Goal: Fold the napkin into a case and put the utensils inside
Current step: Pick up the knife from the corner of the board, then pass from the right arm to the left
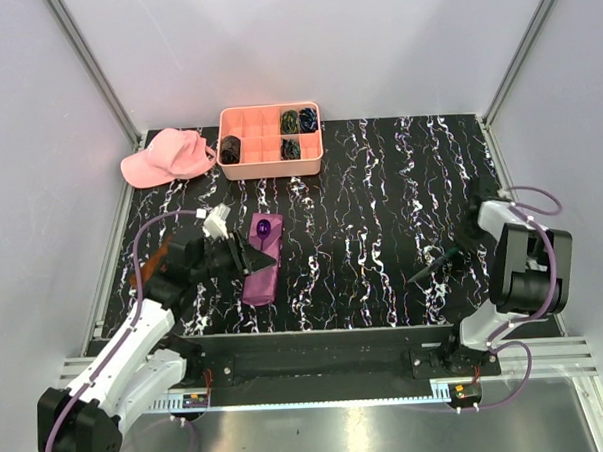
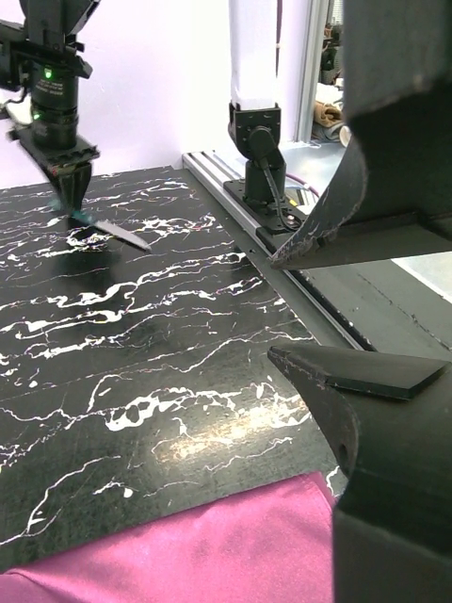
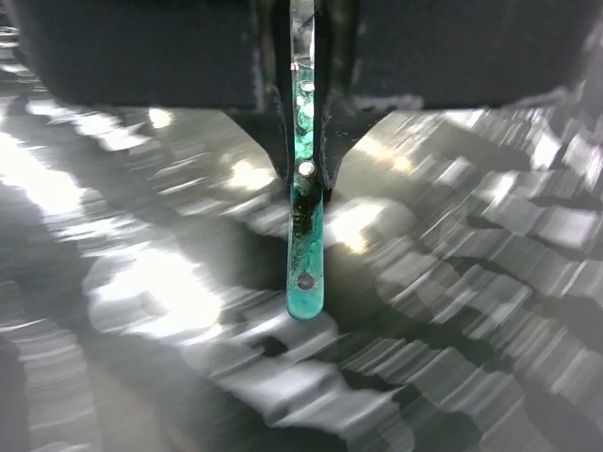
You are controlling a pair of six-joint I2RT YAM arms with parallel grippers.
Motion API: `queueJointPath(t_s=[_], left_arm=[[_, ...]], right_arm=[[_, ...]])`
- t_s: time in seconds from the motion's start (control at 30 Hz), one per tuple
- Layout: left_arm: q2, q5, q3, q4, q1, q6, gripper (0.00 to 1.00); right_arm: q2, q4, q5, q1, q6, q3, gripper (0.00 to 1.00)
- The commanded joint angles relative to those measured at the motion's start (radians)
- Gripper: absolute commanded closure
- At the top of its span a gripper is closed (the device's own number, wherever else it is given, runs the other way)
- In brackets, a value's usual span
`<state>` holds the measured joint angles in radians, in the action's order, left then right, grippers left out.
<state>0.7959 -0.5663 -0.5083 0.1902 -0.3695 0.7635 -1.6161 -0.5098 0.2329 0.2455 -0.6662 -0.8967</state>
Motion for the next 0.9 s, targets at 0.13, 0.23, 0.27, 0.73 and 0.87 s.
queueJointPath(t_s=[0.13,0.23,0.27,0.73,0.87], left_arm=[[0.077,-0.076,-0.139,-0.014,-0.003,-0.016,0.56],[0.117,-0.164,-0.162,-0.09,-0.003,-0.009,0.53],[0.147,-0.188,-0.179,-0.134,-0.003,-0.01,0.52],[0.35,-0.331,-0.327,-0.351,-0.006,0.154,0.42],[0.384,-0.371,-0.377,-0.206,-0.006,0.06,0.41]], right_arm=[[0.062,0.104,-0.062,-0.379,0.219,-0.116,1.0],[0.154,0.273,-0.307,-0.468,0.423,-0.12,1.0],[0.189,0.31,-0.398,-0.475,0.507,-0.117,1.0],[0.216,0.309,-1.169,-0.785,0.861,-0.246,1.0],[0.226,0.254,-1.205,-0.822,0.931,-0.255,1.0]])
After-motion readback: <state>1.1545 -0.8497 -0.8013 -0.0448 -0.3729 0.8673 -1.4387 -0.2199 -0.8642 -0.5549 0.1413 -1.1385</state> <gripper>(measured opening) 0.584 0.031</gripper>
